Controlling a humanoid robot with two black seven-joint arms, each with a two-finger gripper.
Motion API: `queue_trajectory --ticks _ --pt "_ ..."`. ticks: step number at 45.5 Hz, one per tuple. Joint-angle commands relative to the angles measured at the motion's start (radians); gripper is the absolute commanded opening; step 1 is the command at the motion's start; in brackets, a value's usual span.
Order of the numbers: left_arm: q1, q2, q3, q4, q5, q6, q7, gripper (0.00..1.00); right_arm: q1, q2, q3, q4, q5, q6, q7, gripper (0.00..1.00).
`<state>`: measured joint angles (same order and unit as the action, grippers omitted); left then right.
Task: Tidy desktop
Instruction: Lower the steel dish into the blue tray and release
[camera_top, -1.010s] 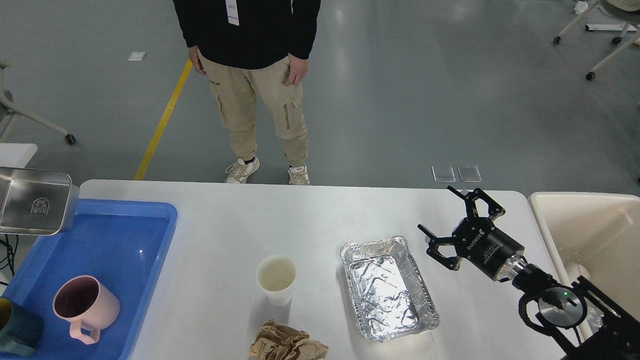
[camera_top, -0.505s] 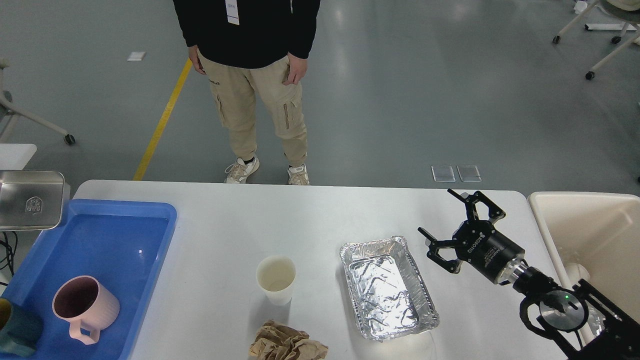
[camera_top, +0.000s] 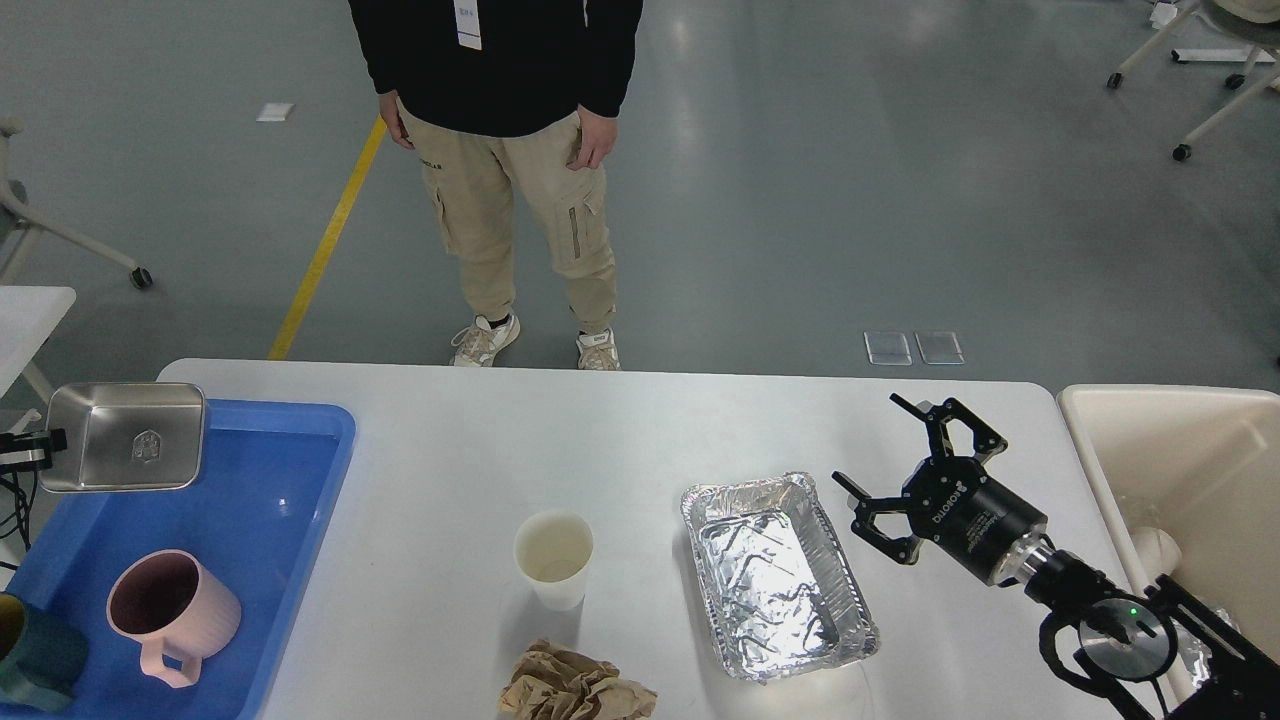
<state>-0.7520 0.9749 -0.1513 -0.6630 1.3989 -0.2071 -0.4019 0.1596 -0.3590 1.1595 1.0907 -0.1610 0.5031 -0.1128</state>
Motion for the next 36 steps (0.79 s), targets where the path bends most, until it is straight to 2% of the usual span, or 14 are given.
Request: queue_trajectory --ticks 1,18,36 --pt "0.0 -0.034 0.001 0.039 0.003 0.006 0.0 0.03 -0.005 0.0 0.0 0.0 0.0 0.0 0.001 1.0" --pt "0.026 -0.104 0.001 0.125 0.002 0.038 0.0 0.04 -0.008 0.002 0.0 0.002 -0.006 0.0 0.001 1.0" --pt "0.045 -0.134 -0.001 0.128 -0.003 0.051 0.012 0.05 -0.005 0.005 0.0 0.0 -0.006 0.0 0.001 1.0"
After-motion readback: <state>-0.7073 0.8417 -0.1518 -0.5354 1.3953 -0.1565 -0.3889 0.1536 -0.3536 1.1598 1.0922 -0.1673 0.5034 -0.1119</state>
